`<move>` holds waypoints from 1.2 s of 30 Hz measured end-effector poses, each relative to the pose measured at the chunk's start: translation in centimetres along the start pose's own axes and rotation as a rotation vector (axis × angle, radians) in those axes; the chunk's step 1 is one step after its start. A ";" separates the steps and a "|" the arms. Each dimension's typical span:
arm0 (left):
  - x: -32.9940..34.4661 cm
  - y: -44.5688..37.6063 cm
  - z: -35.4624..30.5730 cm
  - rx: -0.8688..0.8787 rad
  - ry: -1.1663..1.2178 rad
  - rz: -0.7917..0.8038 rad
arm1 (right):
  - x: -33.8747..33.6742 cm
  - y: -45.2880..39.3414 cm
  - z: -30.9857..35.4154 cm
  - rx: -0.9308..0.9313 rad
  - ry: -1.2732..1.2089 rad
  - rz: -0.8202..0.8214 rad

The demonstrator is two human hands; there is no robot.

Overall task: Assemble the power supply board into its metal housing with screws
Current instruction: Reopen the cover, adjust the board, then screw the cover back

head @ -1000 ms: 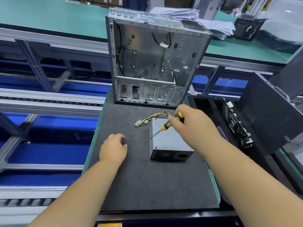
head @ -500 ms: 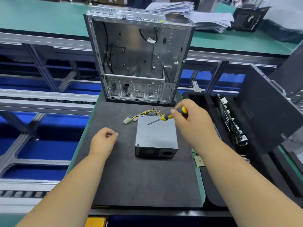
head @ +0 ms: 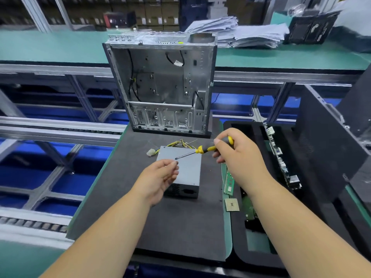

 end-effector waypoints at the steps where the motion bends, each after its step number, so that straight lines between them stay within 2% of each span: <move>1: 0.6 0.1 0.3 -0.005 0.005 0.001 | -0.5 0.2 -0.2 0.003 -0.004 0.003; 10: 3.6 0.1 2.4 -0.073 0.249 0.022 | -3.3 1.3 -1.9 0.027 -0.069 -0.014; 18: 4.3 0.4 3.2 -0.084 0.320 -0.010 | -3.8 1.8 -2.5 0.016 -0.077 0.014; 24: 4.2 0.7 3.2 -0.097 0.245 -0.028 | -3.8 1.8 -2.2 -0.015 -0.060 0.036; 30: 3.6 0.8 3.3 -0.188 0.191 -0.045 | -2.5 1.8 -1.6 -0.097 -0.016 0.193; 33: 3.3 0.7 2.8 -0.172 0.195 -0.026 | -2.5 1.4 -1.6 -0.099 -0.015 0.167; 36: 3.2 0.6 1.7 -0.094 0.079 -0.015 | -2.7 1.0 -1.4 -0.096 0.003 0.124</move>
Point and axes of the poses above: each hand's wrist, its own y-axis away from the middle knuckle, its own x-axis out of the palm, z = x × y, the point moved 8 cm from there along -y, towards the middle knuckle, and after that the axes turned 15 degrees about -x, right-handed, at the moved point
